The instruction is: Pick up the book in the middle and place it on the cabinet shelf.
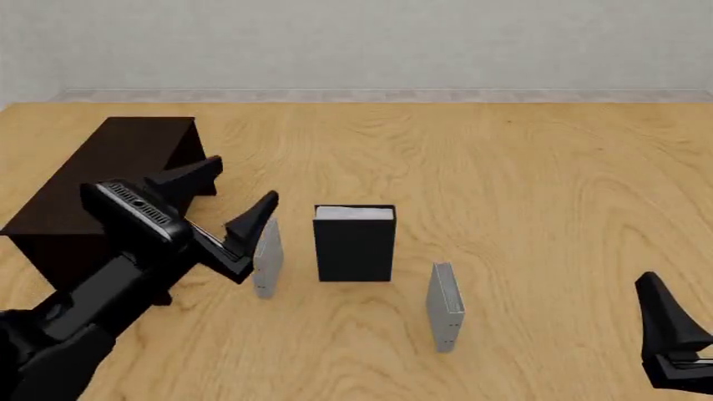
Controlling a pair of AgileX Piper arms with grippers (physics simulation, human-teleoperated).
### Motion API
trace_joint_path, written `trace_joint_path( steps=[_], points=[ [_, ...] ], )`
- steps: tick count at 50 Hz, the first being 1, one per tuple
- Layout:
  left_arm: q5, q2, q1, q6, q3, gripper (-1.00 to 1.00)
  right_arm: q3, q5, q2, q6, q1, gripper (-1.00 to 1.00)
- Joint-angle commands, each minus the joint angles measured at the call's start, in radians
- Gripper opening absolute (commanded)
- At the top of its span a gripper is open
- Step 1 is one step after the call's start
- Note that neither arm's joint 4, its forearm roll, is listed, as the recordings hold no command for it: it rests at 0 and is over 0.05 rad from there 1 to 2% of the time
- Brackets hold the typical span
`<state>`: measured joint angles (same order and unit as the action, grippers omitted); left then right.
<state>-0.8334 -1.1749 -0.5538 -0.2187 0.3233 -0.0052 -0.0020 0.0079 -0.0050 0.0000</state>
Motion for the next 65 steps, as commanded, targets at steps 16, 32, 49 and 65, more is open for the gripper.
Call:
trace_joint_path(
  steps=[16, 32, 49, 65],
  points=[
    [0.095, -0.209, -0.164, -0.243, 0.247, 1.0, -0.001, 0.003, -0.002, 0.0, 0.0, 1.0],
    [0.252, -0.274, -0.218, -0.248, 0.376, 1.0, 0.001, -0.007, 0.006, 0.0, 0.0, 1.0],
    [0.373, -0.29, -0.251, -0.219, 0.431, 1.0, 0.001, -0.008, 0.007, 0.0, 0.0, 1.0],
    [0.442, -0.333, -0.26, -0.241, 0.476, 1.0, 0.001, -0.008, 0.007, 0.0, 0.0, 1.0]
  ],
)
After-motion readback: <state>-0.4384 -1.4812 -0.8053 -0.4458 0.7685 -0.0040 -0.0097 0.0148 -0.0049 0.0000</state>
